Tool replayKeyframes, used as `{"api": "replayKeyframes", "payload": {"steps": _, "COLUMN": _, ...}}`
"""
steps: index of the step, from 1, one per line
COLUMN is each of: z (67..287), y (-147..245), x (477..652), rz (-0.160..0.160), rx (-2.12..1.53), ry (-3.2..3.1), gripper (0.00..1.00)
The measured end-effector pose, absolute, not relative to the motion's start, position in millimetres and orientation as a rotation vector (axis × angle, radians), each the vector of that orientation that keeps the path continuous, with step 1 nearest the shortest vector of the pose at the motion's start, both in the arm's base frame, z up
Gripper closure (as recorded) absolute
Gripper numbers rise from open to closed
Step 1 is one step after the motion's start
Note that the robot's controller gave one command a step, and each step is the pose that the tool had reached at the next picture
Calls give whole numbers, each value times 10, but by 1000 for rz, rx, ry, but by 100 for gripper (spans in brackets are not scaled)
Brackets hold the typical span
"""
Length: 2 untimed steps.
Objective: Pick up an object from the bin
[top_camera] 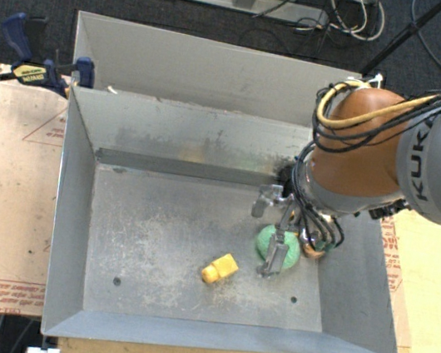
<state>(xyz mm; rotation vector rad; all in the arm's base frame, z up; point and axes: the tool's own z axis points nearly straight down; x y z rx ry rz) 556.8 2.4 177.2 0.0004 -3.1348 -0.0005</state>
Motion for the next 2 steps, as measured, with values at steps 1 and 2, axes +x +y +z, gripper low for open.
{"api": "replayKeyframes", "payload": {"steps": 1, "z": 1818, "y": 24, "x": 5580, "rz": -1, "rx": 0, "ry": -3142, "gripper": 0}}
{"api": "replayKeyframes", "payload": {"steps": 2, "z": 1350, "y": 156, "x": 5607, "rz": -2, "rx": -77, "ry": -3149, "gripper": 0}}
